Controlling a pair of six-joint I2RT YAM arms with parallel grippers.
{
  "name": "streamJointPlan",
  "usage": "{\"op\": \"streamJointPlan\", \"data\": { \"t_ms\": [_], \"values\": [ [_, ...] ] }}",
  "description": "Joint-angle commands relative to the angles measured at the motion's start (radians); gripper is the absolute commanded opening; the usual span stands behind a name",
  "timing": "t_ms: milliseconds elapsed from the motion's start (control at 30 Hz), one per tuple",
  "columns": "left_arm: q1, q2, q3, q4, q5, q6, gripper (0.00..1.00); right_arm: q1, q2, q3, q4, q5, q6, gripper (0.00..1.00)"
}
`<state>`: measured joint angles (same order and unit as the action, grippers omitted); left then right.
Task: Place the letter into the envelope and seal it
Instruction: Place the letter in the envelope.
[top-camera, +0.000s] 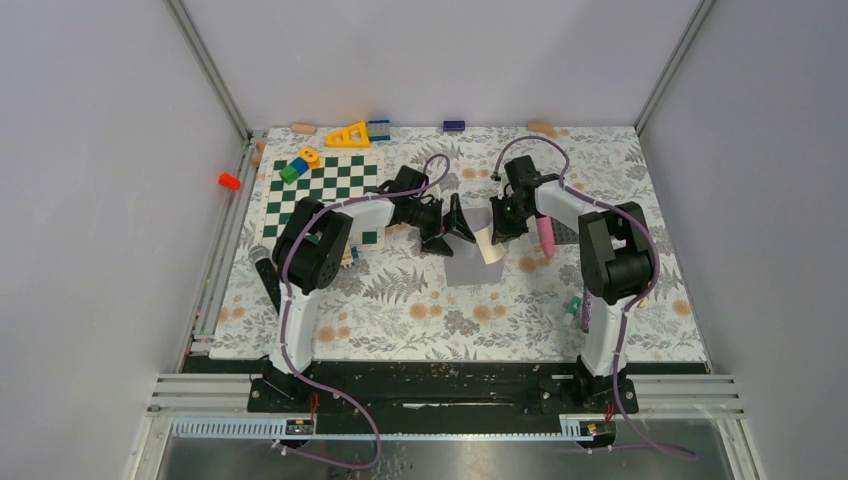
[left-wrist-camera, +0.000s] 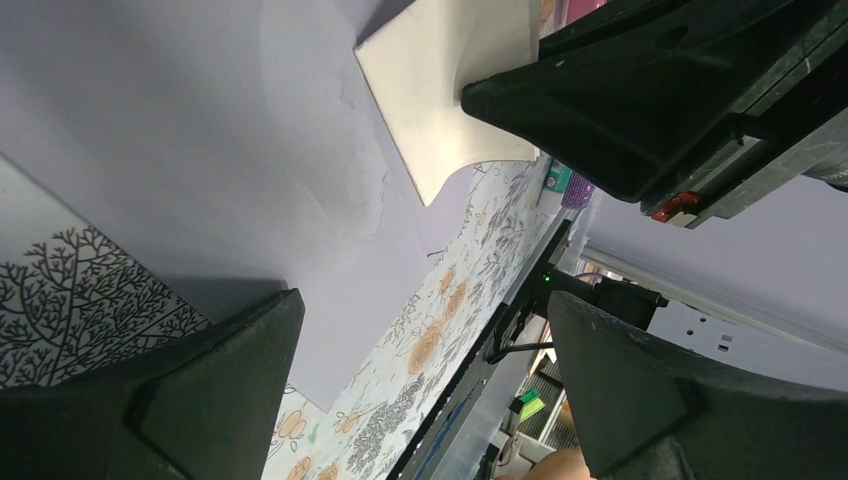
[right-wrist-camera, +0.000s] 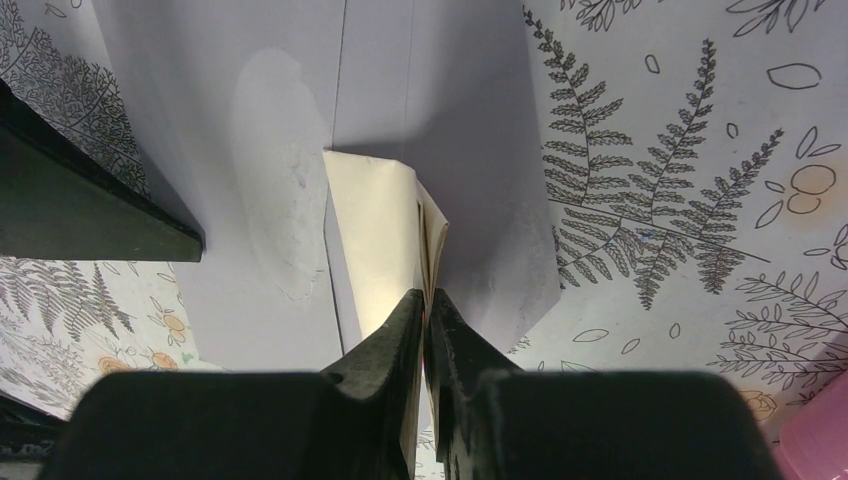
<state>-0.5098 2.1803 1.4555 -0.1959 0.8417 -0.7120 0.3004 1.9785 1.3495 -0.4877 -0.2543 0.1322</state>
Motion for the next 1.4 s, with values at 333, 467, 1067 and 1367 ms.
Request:
{"op": "streamJointPlan", "data": {
  "t_ms": [333, 467, 1067, 1367],
  "values": [
    [-0.012, 0.027, 0.011, -0.074, -0.109, 0.043, 0.99, -0.050, -0.080, -0.037, 0.051, 0.005, 0.084, 0.11],
    [-0.013, 0.032, 0.016, -0.070, -0.099, 0.043, 0.99, -0.048, -0.048, -0.028, 0.045, -0.049, 0.094, 0.11],
    [-0.020, 0.049, 0.038, -0.069, -0.073, 0.038, 0.99, 0.005, 0.001, 0.017, -0.009, -0.073, 0.038, 0.10],
    [-0.021, 0.046, 0.036, -0.068, -0.075, 0.041, 0.99, 0.003, -0.055, 0.025, -0.028, -0.066, 0.011, 0.34]
  ]
}}
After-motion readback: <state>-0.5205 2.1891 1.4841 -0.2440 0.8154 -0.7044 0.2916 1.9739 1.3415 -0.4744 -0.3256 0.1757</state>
